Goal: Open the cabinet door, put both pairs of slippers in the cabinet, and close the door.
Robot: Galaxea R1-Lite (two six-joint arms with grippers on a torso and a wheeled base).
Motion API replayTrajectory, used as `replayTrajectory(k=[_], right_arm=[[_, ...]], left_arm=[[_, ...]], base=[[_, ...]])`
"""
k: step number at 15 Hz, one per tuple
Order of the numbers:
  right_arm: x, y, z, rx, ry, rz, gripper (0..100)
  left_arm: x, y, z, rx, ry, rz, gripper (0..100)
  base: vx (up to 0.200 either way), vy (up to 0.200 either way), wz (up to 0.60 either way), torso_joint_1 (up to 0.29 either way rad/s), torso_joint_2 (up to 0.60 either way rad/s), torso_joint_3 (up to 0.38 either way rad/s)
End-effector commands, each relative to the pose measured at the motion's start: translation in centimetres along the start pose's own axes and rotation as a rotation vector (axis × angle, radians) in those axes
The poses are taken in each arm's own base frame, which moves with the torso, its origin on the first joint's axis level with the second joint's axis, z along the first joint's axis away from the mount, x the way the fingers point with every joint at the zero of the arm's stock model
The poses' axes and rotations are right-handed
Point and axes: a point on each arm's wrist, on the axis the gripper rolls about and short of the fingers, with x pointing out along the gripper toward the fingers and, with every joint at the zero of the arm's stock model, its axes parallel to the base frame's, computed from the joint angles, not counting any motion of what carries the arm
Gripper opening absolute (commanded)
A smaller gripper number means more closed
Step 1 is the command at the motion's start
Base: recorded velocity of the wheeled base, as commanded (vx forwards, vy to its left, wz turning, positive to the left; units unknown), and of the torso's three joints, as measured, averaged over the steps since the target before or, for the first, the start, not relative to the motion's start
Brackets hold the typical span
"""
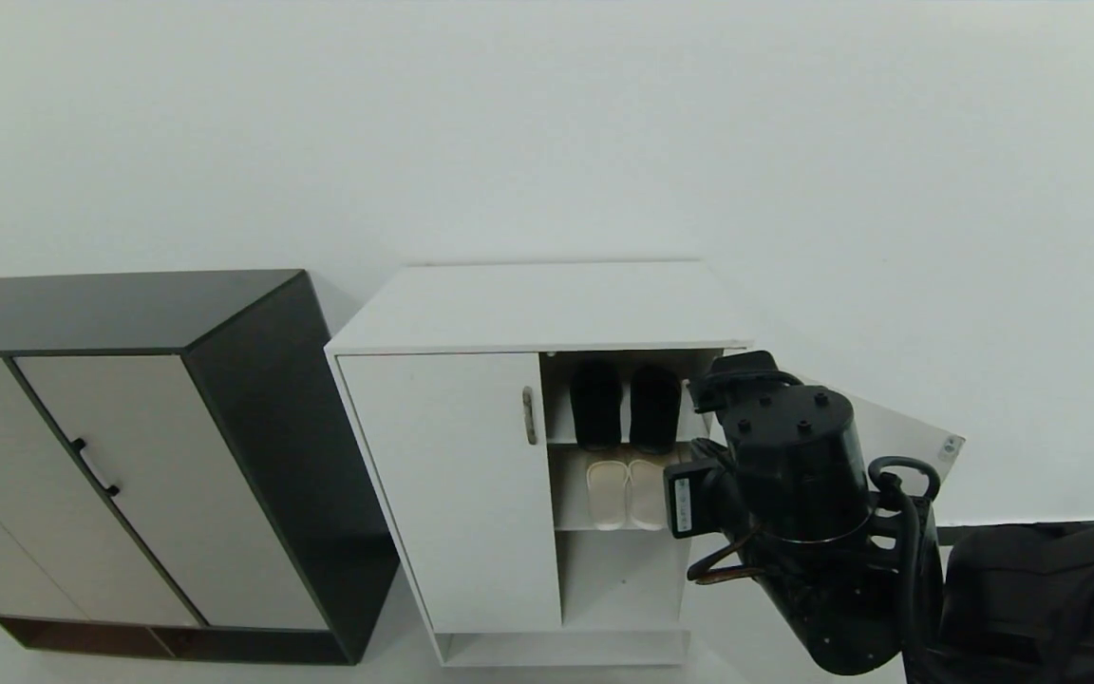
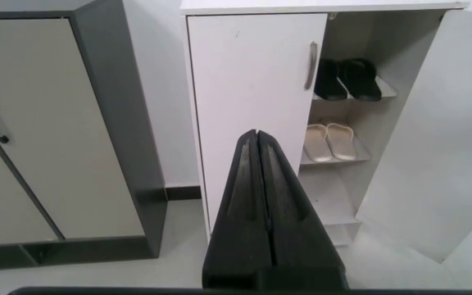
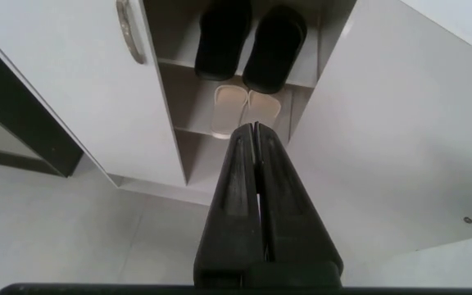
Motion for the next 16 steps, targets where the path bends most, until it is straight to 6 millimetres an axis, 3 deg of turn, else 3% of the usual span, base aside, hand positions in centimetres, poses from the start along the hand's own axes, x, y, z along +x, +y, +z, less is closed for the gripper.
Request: replayTrajectory(k=[1,4,12,16], right_arm=[[0.05,0.05,-0.16,-0.004,0.003,-0.001,0],[0.05,0.05,-0.16,-0.006,0.003,-0.001,0],[0.36,-0.37,-0.21,-0.011,0.007,-0.016,0],[0.73,-0.78,-0.18,-0.016,0.009,-0.033,0]], left_arm=[[0.0,0.0,0.0,0.0,0.0,0.0,0],[0.0,0.0,0.0,0.0,0.0,0.0,0],[0.0,0.0,0.0,0.0,0.0,0.0,0],[0.0,0.0,0.0,0.0,0.0,0.0,0]], base=[[0.0,0.0,0.0,0.0,0.0,0.0],[0.0,0.0,0.0,0.0,0.0,0.0],[0.0,0.0,-0.6,0.003,0.0,0.001],[0.0,0.0,0.0,0.0,0.0,0.0]])
